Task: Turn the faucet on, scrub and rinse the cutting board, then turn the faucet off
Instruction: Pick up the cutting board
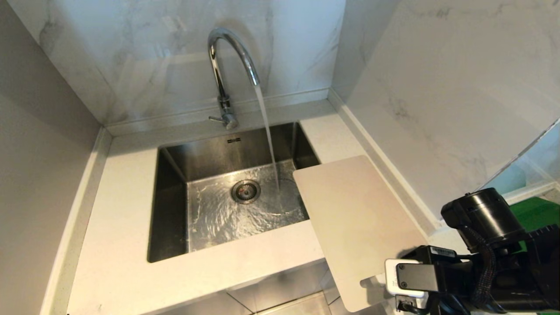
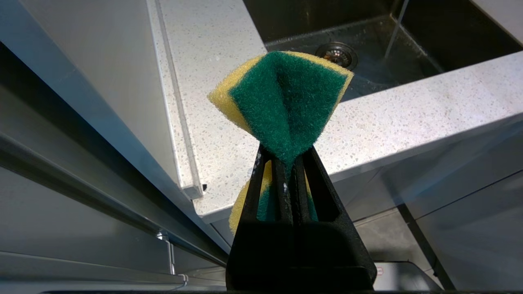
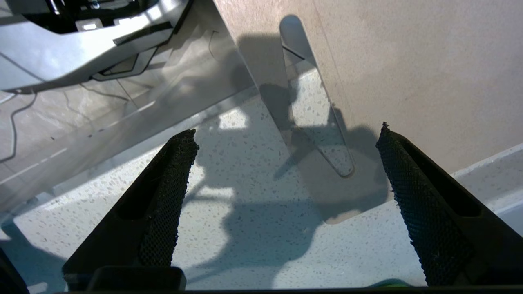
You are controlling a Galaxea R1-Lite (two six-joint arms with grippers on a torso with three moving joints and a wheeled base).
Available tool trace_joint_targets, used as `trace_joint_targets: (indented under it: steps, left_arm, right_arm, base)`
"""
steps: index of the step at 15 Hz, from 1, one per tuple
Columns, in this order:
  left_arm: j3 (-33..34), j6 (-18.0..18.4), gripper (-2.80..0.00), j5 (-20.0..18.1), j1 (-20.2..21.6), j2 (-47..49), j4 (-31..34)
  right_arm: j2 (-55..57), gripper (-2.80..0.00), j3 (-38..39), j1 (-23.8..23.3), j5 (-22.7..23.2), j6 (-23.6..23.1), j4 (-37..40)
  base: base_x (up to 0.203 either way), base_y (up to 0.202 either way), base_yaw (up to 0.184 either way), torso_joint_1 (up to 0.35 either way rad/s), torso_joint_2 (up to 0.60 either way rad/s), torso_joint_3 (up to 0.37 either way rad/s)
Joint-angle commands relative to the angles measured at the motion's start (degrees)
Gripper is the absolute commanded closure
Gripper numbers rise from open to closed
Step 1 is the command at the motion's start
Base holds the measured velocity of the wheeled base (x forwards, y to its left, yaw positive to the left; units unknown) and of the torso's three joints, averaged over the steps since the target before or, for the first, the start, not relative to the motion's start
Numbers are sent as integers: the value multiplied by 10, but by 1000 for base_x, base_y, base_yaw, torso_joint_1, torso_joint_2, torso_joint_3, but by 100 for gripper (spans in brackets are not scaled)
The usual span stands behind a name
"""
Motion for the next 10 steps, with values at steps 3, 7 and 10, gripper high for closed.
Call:
trace_joint_targets:
  steps: [3,7,10]
  left_arm:
    - [1,0,0,0,0,1,0]
    - [1,0,0,0,0,1,0]
    - [1,0,0,0,0,0,0]
  right_arm:
    - [11,-280,-1,0,0,-18,2]
    - [41,-280,9,1,0,-35,0]
    - [53,-280,5,1,2,-30,0]
  base:
    - [0,0,0,0,0,0]
    - [0,0,0,0,0,0]
    - [0,0,0,0,0,0]
